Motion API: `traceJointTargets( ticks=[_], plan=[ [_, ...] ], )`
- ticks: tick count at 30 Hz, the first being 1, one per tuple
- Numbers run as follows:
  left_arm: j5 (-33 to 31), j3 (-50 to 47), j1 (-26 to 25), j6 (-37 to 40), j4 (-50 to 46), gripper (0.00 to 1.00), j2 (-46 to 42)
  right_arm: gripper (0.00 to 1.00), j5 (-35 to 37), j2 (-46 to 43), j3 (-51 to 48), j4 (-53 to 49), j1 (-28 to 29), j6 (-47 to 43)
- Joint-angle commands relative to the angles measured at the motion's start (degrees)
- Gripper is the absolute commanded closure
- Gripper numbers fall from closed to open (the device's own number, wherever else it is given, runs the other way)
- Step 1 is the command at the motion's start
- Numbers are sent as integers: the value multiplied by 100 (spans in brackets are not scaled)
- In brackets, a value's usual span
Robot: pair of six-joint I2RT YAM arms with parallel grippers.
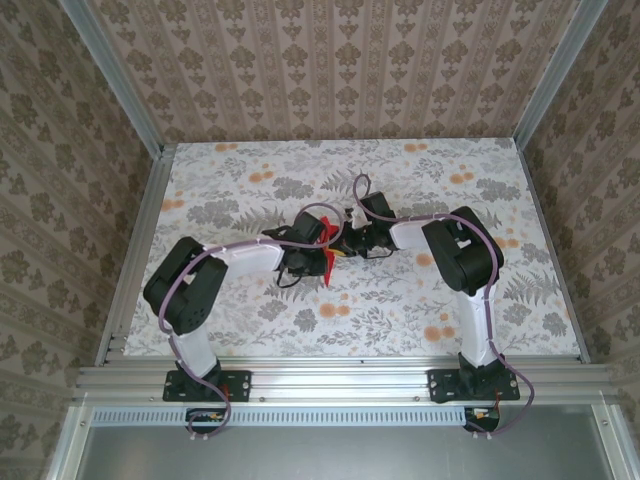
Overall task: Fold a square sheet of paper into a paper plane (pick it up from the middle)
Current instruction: Fold the wing for the fifth time at the center of the table.
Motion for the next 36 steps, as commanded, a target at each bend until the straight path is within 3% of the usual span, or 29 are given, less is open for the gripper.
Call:
traceJointTargets(
  ticks=[1, 8, 15, 21, 30, 36],
  plan=[
    [516, -325, 182, -89, 249, 71, -417, 90, 269, -14, -108, -335, -49, -38],
    [1625, -857, 588, -530, 1508, 65, -502, 90, 237, 102, -107, -328, -57, -56],
    [1899, -771, 611, -553, 1678, 65, -163, 89, 207, 184, -89, -321, -65, -44],
    [2040, -775, 602, -520, 1709, 71, -97, 89, 203, 229, -74, -338, -72, -29],
    [1514, -989, 323, -98, 1274, 63, -410, 86, 269, 241, -78, -352, -72, 78],
    [801, -879, -65, 36, 781, 67, -500, 86, 363, 246, -125, -288, -80, 234]
  ],
)
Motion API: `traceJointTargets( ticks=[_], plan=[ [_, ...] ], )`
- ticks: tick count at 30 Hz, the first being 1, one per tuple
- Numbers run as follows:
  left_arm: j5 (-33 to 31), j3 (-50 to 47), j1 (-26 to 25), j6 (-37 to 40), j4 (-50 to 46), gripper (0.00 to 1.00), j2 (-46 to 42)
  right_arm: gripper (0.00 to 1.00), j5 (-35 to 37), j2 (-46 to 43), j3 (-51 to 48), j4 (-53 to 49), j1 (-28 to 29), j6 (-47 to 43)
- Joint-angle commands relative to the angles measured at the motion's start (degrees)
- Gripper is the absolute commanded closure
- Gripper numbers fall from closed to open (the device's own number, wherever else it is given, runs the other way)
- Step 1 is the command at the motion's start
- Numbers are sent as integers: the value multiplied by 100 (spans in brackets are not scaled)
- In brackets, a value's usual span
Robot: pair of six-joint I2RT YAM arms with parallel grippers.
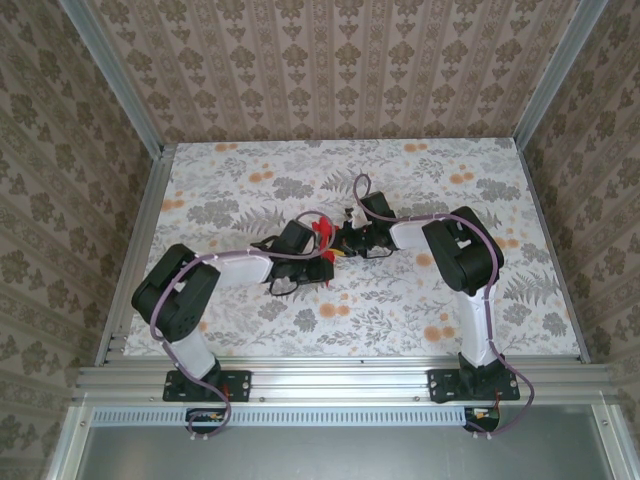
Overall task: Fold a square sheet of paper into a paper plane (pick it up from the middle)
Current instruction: Fold the wing for the fifth time at the center of the table.
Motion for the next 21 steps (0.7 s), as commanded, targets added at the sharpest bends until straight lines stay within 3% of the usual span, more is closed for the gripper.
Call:
traceJointTargets(
  ticks=[1, 8, 21],
  plan=[
    [-572, 47, -160, 211, -546, 69, -122, 86, 375, 244, -127, -299, -78, 147],
    [-755, 106, -275, 170, -684, 80, -50, 87, 411, 272, -155, -273, -80, 199],
    [-815, 146, -387, 135, -774, 82, -167, 87, 438, 287, -155, -282, -80, 192]
  ],
)
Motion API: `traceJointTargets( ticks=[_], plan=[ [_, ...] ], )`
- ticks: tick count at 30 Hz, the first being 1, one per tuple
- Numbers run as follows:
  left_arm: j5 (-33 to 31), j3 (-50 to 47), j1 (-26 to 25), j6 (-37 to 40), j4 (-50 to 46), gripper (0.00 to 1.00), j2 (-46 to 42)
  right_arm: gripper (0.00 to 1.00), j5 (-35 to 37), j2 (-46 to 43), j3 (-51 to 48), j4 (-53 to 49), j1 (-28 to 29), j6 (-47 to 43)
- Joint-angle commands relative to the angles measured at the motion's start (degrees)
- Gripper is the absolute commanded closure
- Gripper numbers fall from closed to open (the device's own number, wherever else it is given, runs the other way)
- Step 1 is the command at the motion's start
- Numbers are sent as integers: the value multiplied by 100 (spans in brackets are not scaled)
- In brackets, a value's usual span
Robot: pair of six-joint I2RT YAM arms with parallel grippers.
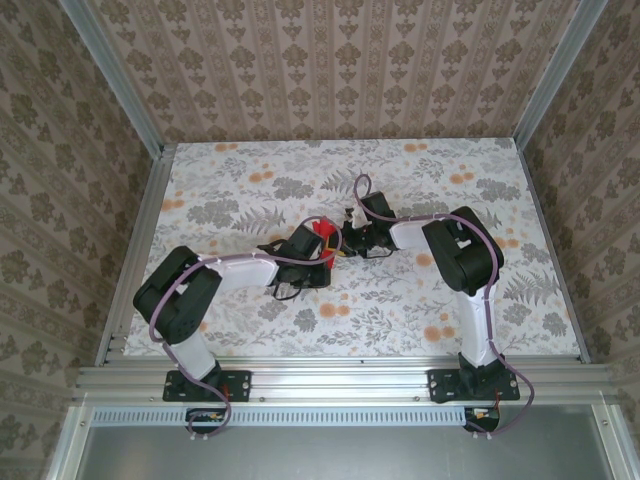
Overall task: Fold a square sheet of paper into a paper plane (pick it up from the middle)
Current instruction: Fold the wing for the fifth time at the center of the table.
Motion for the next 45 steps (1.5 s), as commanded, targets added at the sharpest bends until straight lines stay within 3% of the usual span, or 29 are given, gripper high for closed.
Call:
traceJointTargets(
  ticks=[1, 14, 19, 25, 33, 40, 45],
  plan=[
    [-94, 27, -64, 48, -343, 82, -173, 87, 416, 288, -150, -284, -80, 97],
    [-312, 112, -138, 125, -570, 91, -113, 87, 389, 293, -158, -238, -80, 134],
    [-747, 330, -246, 315, -1035, 95, -10, 79, 307, 179, -185, -74, -80, 223],
    [-1256, 500, -385, 788, -1449, 98, 127, 70, 300, -125, -203, 94, -75, 382],
    [-1278, 364, -437, 1954, -1253, 100, 77, 62, 498, -477, -368, 165, 7, 742],
    [-1165, 292, -431, 2723, -1098, 100, 41, 63, 732, -644, -423, 60, 154, 925],
    [-1219, 342, -426, 2775, -1068, 100, 91, 69, 748, -641, -496, 181, 287, 1079]
  ],
)
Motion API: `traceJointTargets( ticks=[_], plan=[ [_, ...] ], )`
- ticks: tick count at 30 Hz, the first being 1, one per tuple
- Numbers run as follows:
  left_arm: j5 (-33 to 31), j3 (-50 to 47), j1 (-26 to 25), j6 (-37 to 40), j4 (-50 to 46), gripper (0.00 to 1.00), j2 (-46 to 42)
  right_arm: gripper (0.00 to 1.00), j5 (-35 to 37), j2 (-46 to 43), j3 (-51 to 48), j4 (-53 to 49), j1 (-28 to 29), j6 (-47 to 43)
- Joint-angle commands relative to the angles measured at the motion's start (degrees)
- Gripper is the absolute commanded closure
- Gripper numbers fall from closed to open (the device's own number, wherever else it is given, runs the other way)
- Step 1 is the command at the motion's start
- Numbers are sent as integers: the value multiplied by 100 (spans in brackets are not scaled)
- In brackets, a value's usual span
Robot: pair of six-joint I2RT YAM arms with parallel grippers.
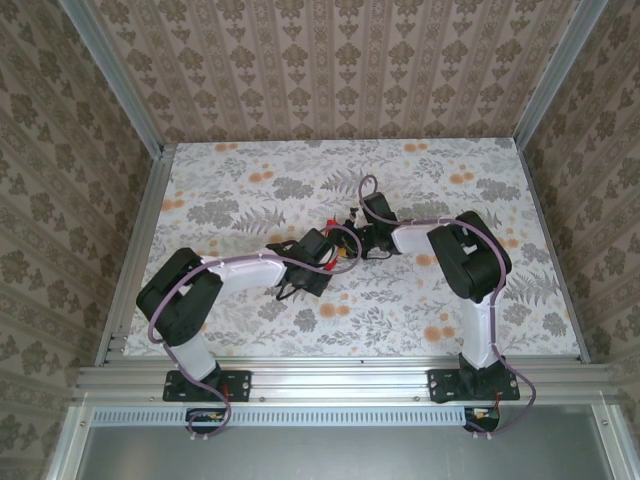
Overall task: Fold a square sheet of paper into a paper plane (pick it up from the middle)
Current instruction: Fold the wing for the fifth time at the center of the table.
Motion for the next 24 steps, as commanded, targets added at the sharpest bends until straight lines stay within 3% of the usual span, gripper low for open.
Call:
traceJointTargets(
  ticks=[1, 18, 24],
  plan=[
    [-95, -61, -25, 309, -52, 100, 81, 70, 115, -174, -169, 3, 101, 221],
    [-520, -127, 75, -281, -33, 100, 65, 72, 61, -549, -122, -441, 104, -45],
    [-574, -133, 80, -302, -29, 100, 58, 66, 248, -551, 20, -979, 123, -266]
  ],
)
